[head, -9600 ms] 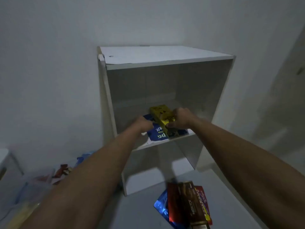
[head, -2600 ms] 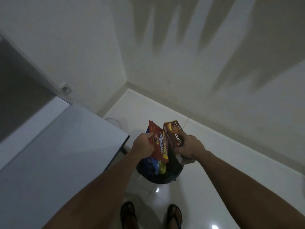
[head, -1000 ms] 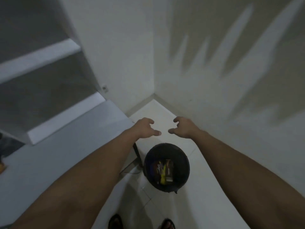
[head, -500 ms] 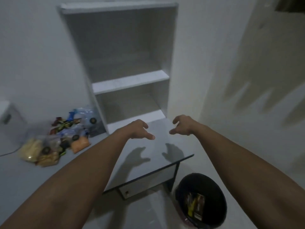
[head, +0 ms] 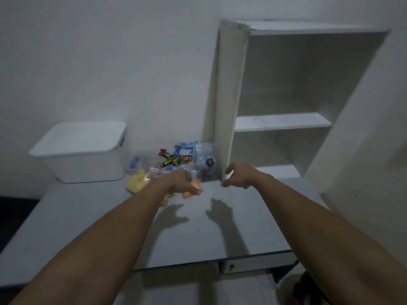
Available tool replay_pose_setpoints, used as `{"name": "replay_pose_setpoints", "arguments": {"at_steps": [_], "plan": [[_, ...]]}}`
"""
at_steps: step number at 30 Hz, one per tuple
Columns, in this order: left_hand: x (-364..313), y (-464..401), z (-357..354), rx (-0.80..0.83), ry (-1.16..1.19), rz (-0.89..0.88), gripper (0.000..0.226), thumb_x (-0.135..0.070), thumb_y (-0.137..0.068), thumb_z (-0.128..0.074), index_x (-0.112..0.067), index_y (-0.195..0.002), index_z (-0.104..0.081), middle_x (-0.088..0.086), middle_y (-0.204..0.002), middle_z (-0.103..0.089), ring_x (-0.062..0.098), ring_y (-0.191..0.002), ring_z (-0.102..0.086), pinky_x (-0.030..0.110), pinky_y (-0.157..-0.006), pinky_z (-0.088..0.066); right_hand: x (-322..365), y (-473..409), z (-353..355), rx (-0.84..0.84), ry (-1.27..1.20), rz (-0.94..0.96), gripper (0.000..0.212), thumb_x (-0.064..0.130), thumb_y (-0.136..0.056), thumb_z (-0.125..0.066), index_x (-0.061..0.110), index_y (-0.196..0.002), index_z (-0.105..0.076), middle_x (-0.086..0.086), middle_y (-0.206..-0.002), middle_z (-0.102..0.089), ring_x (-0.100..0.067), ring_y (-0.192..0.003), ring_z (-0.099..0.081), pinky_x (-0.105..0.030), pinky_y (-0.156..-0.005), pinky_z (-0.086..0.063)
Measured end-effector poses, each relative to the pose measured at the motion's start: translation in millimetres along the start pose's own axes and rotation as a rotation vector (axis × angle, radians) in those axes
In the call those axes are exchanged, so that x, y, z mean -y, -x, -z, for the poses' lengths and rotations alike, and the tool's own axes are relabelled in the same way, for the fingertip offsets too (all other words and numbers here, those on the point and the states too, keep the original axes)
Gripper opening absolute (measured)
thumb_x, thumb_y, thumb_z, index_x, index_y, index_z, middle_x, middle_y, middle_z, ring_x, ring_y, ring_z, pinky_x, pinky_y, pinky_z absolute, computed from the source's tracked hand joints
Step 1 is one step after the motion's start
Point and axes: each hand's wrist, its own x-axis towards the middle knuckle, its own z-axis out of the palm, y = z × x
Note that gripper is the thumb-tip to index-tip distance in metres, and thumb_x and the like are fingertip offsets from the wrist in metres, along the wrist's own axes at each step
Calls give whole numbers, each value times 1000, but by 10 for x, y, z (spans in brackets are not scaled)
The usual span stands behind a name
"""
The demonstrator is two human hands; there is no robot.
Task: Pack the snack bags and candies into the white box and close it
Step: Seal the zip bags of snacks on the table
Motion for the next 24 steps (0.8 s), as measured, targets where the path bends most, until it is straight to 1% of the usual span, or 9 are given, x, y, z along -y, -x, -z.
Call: {"name": "replay_pose_setpoints", "arguments": {"at_steps": [2,4,6,9,12,16,19,22,24], "plan": [[260,46,94,-7,23,22,45,-39,-74,-77,-10,-108,-69,3,-107,-66,19,-93,-60,32,-83,-49,271,-92,-135,23,24,27,41,35,-77,-77,16,-110,-63,-6,-96,-64,-22,-79,-62,-34,-61,-57],[472,91,164,-29,54,42,33,-33,-77,-77,-11,-101,-70,2,-95,-67,16,-85,-60,28,-75,-49,517,-176,-249,58,65,62,36,34,-77,-75,16,-107,-65,-2,-86,-62,-18,-68,-58,-29,-52,-53],[670,112,233,-49,85,67,23,-30,-79,-75,-14,-94,-68,-2,-80,-62,10,-70,-55,22,-60,-45,712,-309,-360,88,106,93,42,36,-77,-75,14,-112,-66,-4,-95,-62,-20,-71,-59,-28,-48,-52],[955,78,355,-59,95,107,37,-33,-80,-74,-10,-108,-68,6,-93,-65,13,-69,-55,22,-56,-46,982,-522,-498,111,123,130,50,33,-82,-73,9,-123,-59,-10,-111,-60,-26,-88,-63,-31,-56,-55],[1169,20,452,-79,137,164,60,-32,-80,-74,-9,-132,-54,9,-111,-62,23,-92,-62,30,-69,-52,1190,-735,-618,116,115,164,50,29,-85,-71,8,-127,-56,-13,-118,-61,-26,-97,-64,-35,-77,-58],[1477,-223,633,-129,154,231,76,-38,-76,-76,-11,-140,-44,10,-138,-52,24,-113,-57,31,-89,-47,1488,-1193,-747,135,72,213,47,27,-85,-70,8,-126,-57,-10,-113,-62,-24,-95,-65,-35,-84,-56],[1628,-427,764,-170,173,258,76,-38,-77,-76,-10,-140,-45,12,-138,-53,26,-120,-55,33,-99,-45,1685,-1585,-812,108,126,263,45,30,-85,-68,10,-124,-58,-9,-121,-61,-23,-108,-59,-32,-88,-48],[1753,-655,887,-203,208,299,76,-38,-76,-77,-8,-139,-46,11,-135,-55,26,-118,-56,35,-102,-44,1849,-1986,-885,116,74,248,51,24,-85,-69,11,-131,-52,-9,-129,-57,-25,-116,-55,-33,-92,-45],[1836,-811,957,-222,221,327,76,-38,-76,-77,-7,-138,-46,12,-132,-57,26,-117,-57,35,-101,-45,1931,-2198,-933,135,43,230,56,18,-84,-69,10,-136,-47,-11,-129,-56,-26,-113,-55,-30,-84,-48]]}}
